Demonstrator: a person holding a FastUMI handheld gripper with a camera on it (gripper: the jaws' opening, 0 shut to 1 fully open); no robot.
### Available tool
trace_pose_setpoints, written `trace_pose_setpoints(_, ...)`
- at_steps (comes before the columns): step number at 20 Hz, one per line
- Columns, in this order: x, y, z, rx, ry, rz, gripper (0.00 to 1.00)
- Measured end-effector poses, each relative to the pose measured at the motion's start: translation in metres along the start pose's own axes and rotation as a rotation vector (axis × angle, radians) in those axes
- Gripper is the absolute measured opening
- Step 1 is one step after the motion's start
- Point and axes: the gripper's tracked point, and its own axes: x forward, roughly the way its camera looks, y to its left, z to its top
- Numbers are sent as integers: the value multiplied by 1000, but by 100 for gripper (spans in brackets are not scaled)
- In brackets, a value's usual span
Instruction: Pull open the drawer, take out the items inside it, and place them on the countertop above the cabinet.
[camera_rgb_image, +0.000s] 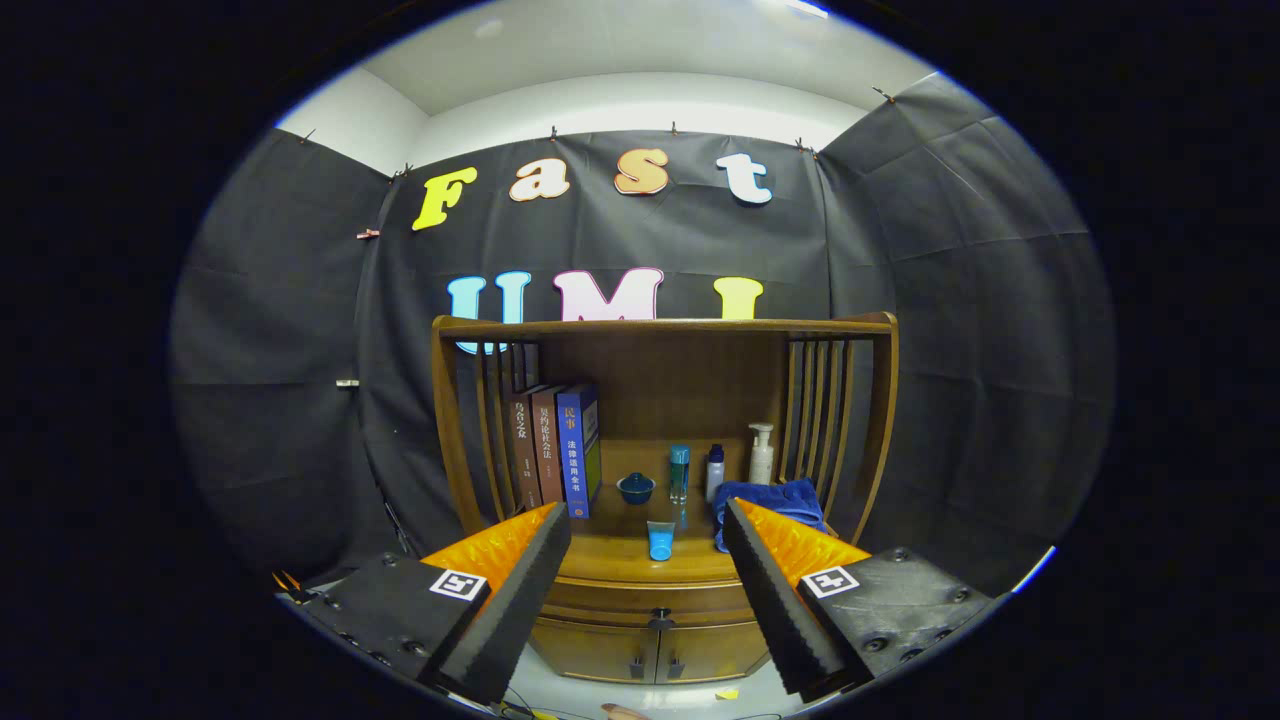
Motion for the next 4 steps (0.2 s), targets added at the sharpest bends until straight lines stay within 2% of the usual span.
trace_pose_setpoints(4, -5, -3, 4, 2, -16, 0, 99)
